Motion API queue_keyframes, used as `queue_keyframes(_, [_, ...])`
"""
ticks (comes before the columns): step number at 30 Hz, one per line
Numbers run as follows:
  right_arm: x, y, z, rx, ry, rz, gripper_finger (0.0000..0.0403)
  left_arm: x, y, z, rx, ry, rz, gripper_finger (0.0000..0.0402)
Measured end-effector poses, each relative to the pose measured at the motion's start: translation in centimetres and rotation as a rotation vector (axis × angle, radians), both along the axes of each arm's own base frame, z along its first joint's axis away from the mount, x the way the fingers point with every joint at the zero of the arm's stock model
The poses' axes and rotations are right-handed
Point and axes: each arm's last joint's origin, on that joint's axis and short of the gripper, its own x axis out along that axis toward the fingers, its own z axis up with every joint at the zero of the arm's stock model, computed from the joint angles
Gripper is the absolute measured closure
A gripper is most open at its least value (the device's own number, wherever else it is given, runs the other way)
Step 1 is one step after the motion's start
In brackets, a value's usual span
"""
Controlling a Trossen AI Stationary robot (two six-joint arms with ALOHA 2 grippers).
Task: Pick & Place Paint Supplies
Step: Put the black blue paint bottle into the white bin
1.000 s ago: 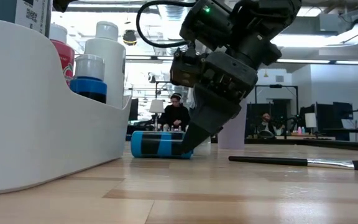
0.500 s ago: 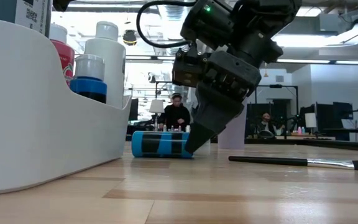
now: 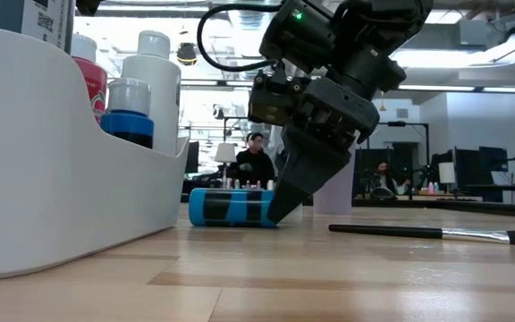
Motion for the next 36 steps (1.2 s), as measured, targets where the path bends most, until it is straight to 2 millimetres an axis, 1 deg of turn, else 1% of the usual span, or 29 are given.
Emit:
queue_keyframes(3, [0.1, -0.4, 0.0, 0.002, 0.0, -0.009, 0.0245, 0.0, 0.0, 0.0, 0.0, -0.001, 0.0, 0.011])
queue_keyframes(7, [0.2, -1.0, 0.0, 0.035, 0.012, -0.063, 0.0237, 0.0, 0.0, 0.0, 0.0, -0.002, 0.0, 0.011])
queue_keyframes(12, [0.2, -1.3, 0.0, 0.043, 0.019, -0.076, 0.0254, 0.2, -0.1, -0.2, 0.007, 0.007, 0.001, 0.011])
queue_keyframes(15, [0.1, -0.9, 0.0, 0.024, 0.014, -0.05, 0.0256, 0.5, 0.0, -0.3, 0.007, 0.008, 0.013, 0.011])
queue_keyframes(21, [0.0, -0.4, 0.0, 0.001, 0.007, -0.029, 0.0219, 0.9, 0.5, -0.4, 0.01, 0.014, 0.048, 0.011])
queue_keyframes(23, [0.0, -0.4, 0.0, 0.006, 0.009, -0.041, 0.0215, 0.9, 0.5, -0.4, 0.008, 0.013, 0.052, 0.011])
queue_keyframes(25, [0.0, -0.5, 0.0, -0.004, 0.008, -0.047, 0.0224, 0.9, 0.5, -0.4, 0.007, 0.013, 0.051, 0.011])
queue_keyframes(30, [0.0, -0.5, 0.0, -0.01, 0.009, -0.051, 0.0279, 0.9, 0.5, -0.3, 0.006, 0.01, 0.051, 0.011])
queue_keyframes(36, [0.0, -0.5, 0.0, -0.003, 0.012, -0.074, 0.0277, 0.9, 0.5, -0.3, 0.004, 0.008, 0.051, 0.011])
